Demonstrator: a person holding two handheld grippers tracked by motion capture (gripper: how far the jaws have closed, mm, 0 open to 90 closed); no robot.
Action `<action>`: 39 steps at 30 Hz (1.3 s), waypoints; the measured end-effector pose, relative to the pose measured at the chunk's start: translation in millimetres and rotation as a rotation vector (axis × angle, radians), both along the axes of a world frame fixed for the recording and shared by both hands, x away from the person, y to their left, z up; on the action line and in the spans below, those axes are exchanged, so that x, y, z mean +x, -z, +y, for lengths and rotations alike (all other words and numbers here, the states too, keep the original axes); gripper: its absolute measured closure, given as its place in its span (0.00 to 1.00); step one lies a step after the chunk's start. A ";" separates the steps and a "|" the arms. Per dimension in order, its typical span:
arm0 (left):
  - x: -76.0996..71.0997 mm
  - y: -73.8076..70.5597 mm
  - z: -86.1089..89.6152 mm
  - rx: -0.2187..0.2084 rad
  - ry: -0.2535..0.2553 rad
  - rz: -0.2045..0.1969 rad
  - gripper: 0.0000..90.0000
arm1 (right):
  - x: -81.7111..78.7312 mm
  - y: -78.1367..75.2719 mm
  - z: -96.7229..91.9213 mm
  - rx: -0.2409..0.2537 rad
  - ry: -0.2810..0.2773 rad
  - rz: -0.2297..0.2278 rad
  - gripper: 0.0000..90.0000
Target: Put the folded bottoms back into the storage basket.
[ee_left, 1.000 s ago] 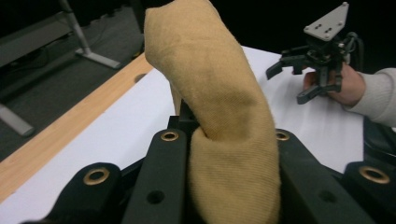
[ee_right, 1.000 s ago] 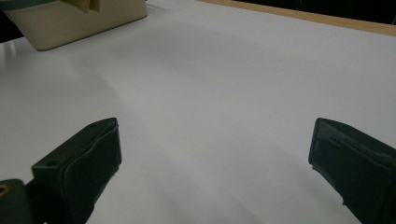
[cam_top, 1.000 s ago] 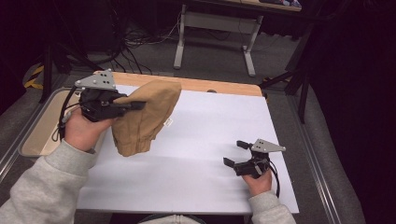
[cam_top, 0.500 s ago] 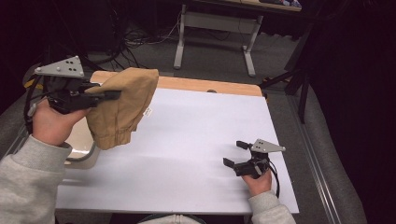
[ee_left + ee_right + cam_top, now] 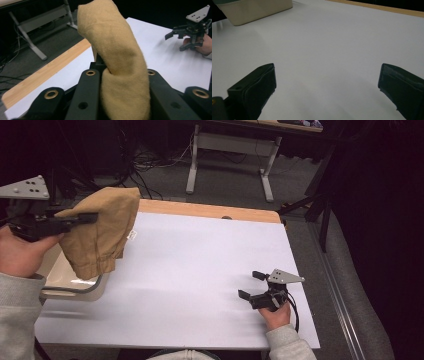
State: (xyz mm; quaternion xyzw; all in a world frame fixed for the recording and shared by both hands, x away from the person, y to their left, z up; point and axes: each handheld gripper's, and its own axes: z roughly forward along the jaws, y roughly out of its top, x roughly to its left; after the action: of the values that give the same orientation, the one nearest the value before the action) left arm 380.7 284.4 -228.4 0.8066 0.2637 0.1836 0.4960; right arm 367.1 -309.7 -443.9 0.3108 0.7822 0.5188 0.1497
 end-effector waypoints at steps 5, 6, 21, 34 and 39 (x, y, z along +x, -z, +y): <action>-5.8 4.2 19.3 0.007 -0.041 0.012 0.87 | 0.4 0.7 0.1 -0.003 -0.002 0.010 0.02; -7.0 5.3 21.9 0.009 -0.046 0.017 0.87 | 0.5 0.9 0.2 -0.003 0.000 0.012 0.02; -15.4 31.9 61.6 0.004 -0.097 0.077 0.87 | 2.4 2.6 0.1 0.000 0.000 0.033 0.02; 11.8 64.1 61.2 0.002 -0.038 0.179 0.86 | 2.1 2.6 0.8 0.000 -0.012 0.033 0.02; 16.5 72.0 65.0 -0.010 -0.031 0.191 0.86 | 1.4 2.4 2.0 -0.009 -0.014 0.023 0.02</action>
State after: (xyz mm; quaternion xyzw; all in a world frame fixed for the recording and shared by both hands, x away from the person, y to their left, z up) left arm 397.2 349.4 -300.3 0.8138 0.3230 0.1120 0.4700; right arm 368.4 -307.6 -446.4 0.3109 0.7882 0.5128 0.1383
